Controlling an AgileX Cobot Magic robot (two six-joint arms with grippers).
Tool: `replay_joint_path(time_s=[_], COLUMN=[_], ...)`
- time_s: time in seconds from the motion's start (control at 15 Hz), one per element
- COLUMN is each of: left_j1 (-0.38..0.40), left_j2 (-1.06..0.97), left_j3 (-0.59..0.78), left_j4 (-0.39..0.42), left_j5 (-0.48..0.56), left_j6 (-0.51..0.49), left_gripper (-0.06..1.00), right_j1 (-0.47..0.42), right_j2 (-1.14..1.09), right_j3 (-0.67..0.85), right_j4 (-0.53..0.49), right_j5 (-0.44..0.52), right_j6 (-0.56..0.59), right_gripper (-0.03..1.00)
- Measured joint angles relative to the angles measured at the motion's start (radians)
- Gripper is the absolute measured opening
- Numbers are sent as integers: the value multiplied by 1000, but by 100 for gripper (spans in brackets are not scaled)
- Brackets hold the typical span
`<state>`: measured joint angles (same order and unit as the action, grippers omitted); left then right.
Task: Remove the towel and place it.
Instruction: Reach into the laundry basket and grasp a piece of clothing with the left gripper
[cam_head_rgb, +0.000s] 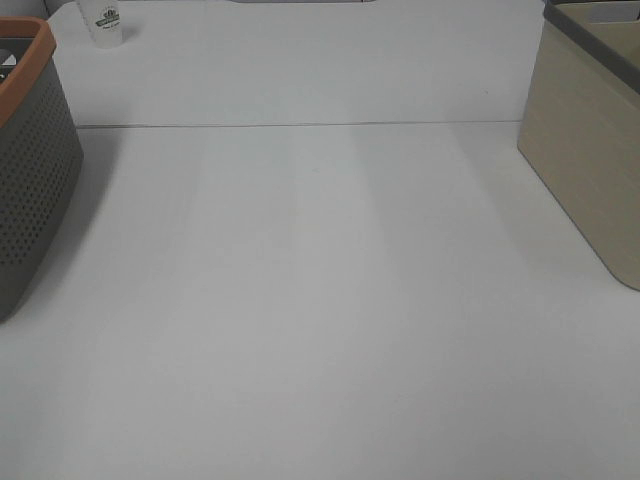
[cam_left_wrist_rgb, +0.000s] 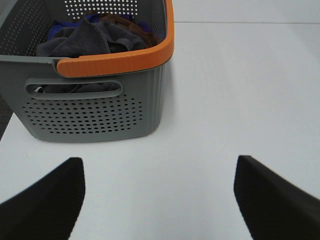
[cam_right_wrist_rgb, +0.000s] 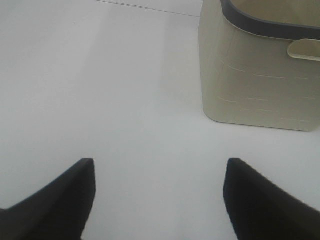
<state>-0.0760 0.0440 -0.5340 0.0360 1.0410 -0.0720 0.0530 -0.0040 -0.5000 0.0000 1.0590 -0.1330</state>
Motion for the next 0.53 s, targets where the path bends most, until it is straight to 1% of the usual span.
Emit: replay_joint_path(time_s=[0.2, 0.4, 0.53], left_j1=[0, 0, 0], left_j2=[94, 232, 353], left_j3=[-27, -47, -92], left_j4=[19, 52, 74], left_j5=[-43, -145, -213], left_j6=[-26, -105, -158], left_gripper=[76, 76, 76], right_j1=[0, 0, 0], right_j2=[0, 0, 0], right_j3=[0, 0, 0], right_j4=[0, 0, 0], right_j5=[0, 0, 0], right_j6=[0, 0, 0], right_gripper=[71, 71, 71])
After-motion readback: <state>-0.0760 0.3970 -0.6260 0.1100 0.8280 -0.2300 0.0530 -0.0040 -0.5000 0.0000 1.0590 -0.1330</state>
